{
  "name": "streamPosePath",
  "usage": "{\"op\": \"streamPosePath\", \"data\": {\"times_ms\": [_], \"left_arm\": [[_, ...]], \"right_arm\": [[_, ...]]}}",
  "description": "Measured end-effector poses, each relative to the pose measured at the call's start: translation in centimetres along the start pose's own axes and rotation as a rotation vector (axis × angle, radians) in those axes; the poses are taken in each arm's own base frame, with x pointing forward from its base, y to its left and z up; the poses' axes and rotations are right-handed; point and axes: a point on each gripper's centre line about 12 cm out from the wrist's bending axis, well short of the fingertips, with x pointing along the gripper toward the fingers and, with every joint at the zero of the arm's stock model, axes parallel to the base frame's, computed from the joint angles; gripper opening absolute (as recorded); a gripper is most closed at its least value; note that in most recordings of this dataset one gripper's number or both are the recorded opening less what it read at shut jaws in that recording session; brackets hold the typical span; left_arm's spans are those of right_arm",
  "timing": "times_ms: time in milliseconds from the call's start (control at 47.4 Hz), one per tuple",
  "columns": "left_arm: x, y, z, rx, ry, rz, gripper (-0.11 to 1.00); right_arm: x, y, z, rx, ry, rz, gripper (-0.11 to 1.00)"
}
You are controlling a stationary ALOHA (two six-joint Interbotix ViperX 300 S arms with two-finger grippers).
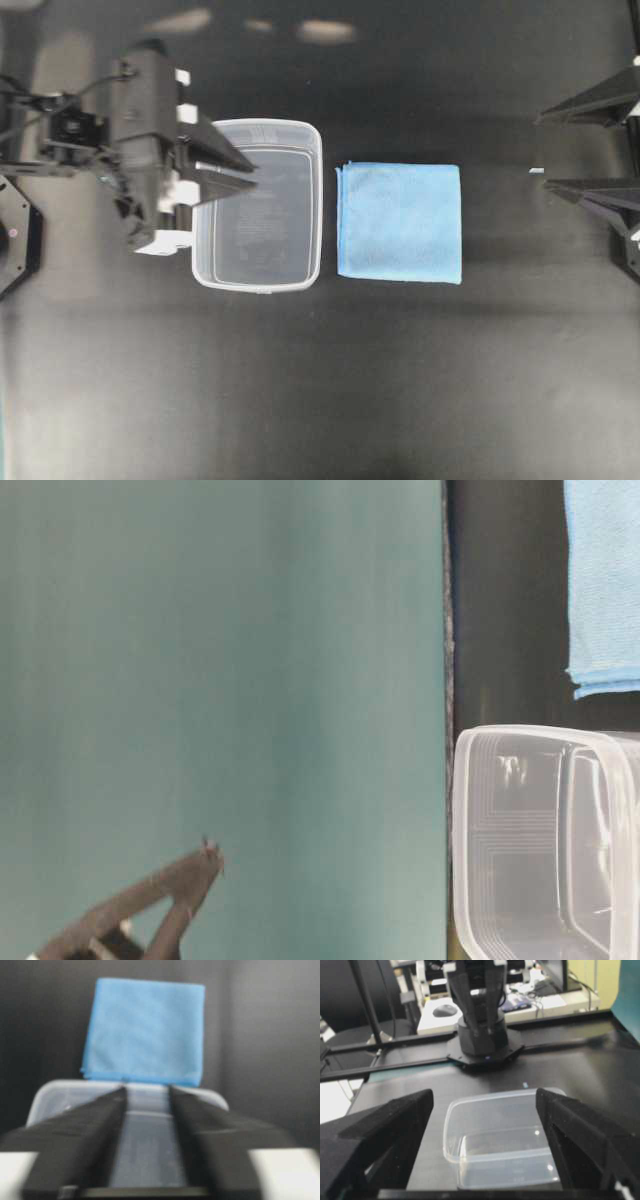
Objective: Place the blue towel into the container with the left arm.
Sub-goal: 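Move the left gripper over the clear container toward the blue towel, then lower the open left gripper onto the blue towel's left edge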
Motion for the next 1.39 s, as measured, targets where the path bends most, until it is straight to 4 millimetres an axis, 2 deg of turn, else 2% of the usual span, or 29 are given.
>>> {"op": "streamPosePath", "data": {"times_ms": [127, 211, 317, 507, 781, 929, 1182, 1393], "left_arm": [[2.2, 0.0, 1.5, 0.011, 0.054, 0.002, 0.82], [3.8, 0.0, 2.5, 0.022, 0.104, 0.006, 0.91], [6.1, 0.0, 3.5, 0.030, 0.221, 0.011, 0.90], [11.2, 0.0, 4.1, 0.085, 0.411, 0.006, 0.90], [19.2, -0.2, 2.0, 0.155, 0.514, -0.014, 0.90], [21.4, -0.3, 1.0, 0.178, 0.516, -0.021, 0.90], [25.0, 0.1, -2.5, 0.177, 0.548, -0.021, 0.90], [26.7, 0.2, -4.3, 0.174, 0.554, -0.021, 0.90]], "right_arm": [[-0.3, -0.1, 0.0, 0.000, 0.010, -0.008, 0.79], [-0.6, -0.1, 0.1, 0.001, 0.008, -0.010, 0.79], [-0.8, -0.1, 0.3, -0.001, -0.003, -0.010, 0.79], [-1.3, -0.3, 0.7, -0.004, -0.028, -0.016, 0.79], [-2.1, -0.2, 1.6, -0.007, -0.079, -0.012, 0.79], [-2.9, -0.1, 2.2, -0.009, -0.118, -0.007, 0.79], [-3.3, -0.2, 2.6, -0.008, -0.141, -0.019, 0.79], [-3.2, -0.3, 2.4, -0.009, -0.133, -0.020, 0.79]]}}
